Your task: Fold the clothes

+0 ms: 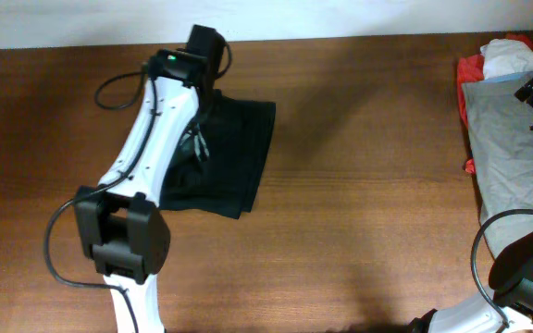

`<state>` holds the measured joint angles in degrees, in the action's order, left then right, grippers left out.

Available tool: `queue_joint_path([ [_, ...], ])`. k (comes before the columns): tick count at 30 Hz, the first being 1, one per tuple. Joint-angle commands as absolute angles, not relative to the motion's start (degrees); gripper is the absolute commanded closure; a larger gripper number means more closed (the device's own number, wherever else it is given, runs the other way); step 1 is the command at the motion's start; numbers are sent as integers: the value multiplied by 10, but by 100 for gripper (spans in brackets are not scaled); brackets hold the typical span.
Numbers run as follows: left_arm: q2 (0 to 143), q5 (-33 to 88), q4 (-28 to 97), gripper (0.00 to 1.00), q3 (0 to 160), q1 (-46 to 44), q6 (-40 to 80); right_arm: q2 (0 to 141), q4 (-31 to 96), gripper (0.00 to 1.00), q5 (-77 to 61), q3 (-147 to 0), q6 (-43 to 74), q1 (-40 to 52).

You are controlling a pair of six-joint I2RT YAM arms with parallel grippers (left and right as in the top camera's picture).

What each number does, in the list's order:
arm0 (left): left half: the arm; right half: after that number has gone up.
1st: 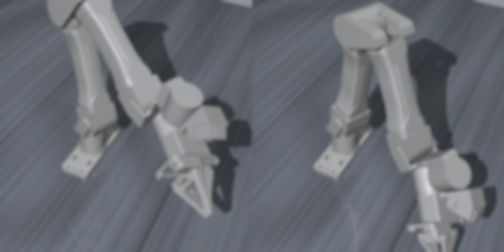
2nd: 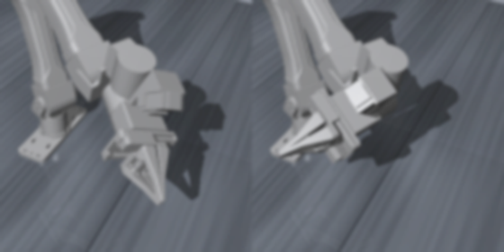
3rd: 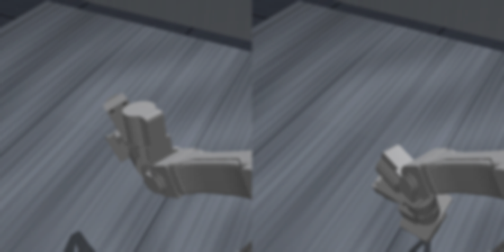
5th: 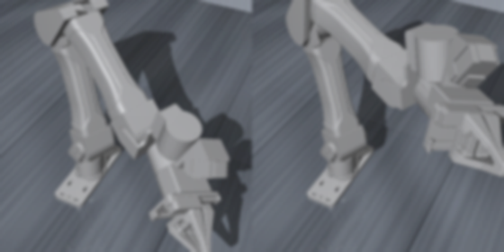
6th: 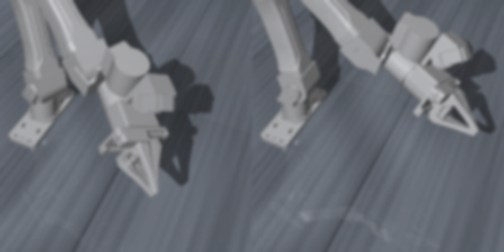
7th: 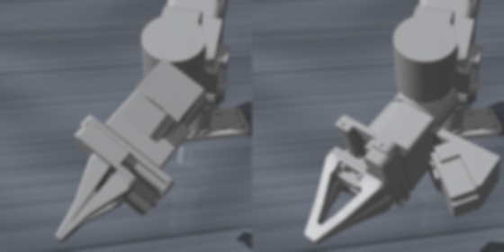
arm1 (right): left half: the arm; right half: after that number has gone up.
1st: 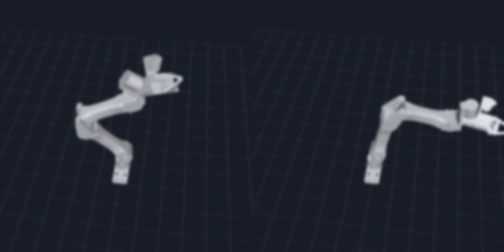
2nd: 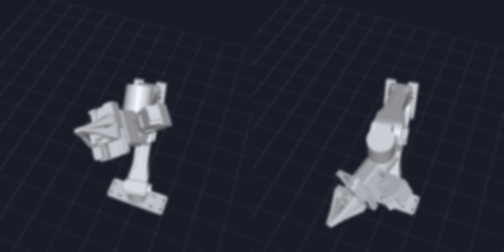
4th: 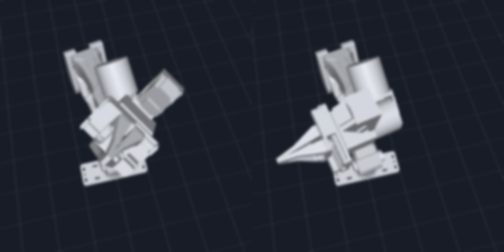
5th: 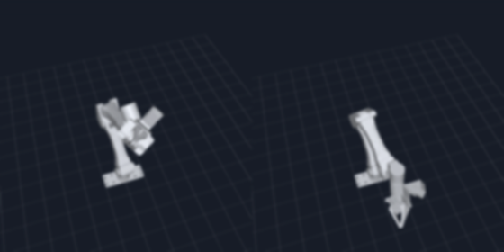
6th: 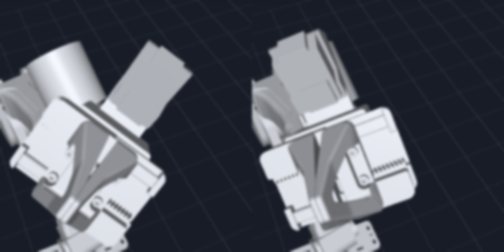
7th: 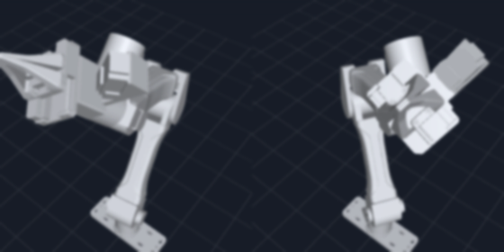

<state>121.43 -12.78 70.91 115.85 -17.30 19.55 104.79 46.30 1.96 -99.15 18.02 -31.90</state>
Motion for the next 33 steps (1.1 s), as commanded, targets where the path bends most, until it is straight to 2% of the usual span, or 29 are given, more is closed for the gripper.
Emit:
queue_joint_path([
  [1,1233,-107,689,100,1171,-194,201,1047,463,2,26,-993,185,-319],
  [11,1250,-78,670,100,1171,-246,201,1047,463,1,26,-993,185,-319],
  [33,1333,31,648,99,1171,-289,200,1047,463,1,26,-993,185,-319],
])
